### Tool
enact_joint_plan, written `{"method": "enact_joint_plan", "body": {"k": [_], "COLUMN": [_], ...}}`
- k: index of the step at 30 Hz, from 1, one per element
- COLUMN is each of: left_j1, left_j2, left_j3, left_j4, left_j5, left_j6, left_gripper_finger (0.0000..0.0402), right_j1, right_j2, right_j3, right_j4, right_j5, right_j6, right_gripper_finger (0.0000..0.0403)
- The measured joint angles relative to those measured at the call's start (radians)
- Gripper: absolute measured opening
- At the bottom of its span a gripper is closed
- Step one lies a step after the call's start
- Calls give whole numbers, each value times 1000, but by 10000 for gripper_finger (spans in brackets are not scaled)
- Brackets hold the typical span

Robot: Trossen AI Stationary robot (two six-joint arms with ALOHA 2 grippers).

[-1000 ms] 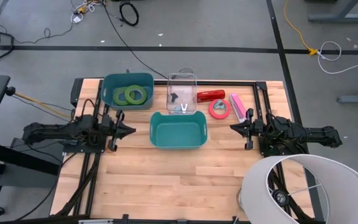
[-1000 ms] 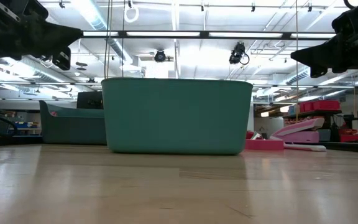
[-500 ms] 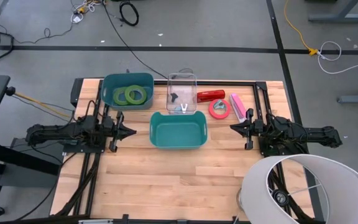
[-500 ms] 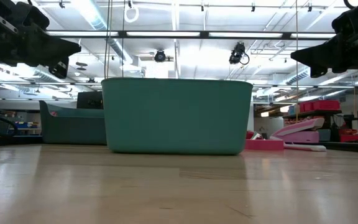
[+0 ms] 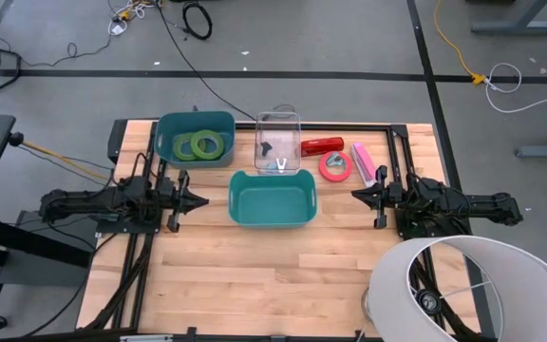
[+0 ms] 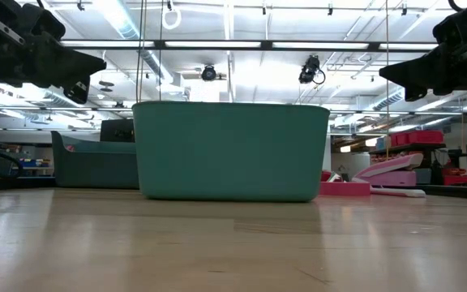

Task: Pick and place Stapler, Stapler remover, tape
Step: Put the light blue staple remover into the transparent bin

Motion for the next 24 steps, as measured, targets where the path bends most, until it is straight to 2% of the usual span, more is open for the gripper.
{"method": "enact_joint_plan", "body": {"k": [11,14,19,24], "left_j1": [0,3,3,3], "left_j2": [0,41,98,98], "left_j3": [-1,2,6,5], "left_j4": [20,1,42,42], "left_j5": [-3,-121,-134,-128], "left_j6": [7,114,125,126], "left_gripper_finger": [2,2,3,3], "right_j1": [0,0,0,0], "right_j2": [0,0,0,0], "right_j3": [0,0,0,0], "right_j4": [0,0,1,1], "right_j5": [0,0,0,0], "right_j6": [0,0,0,0], "right_gripper_finger": [18,18,18,18]}}
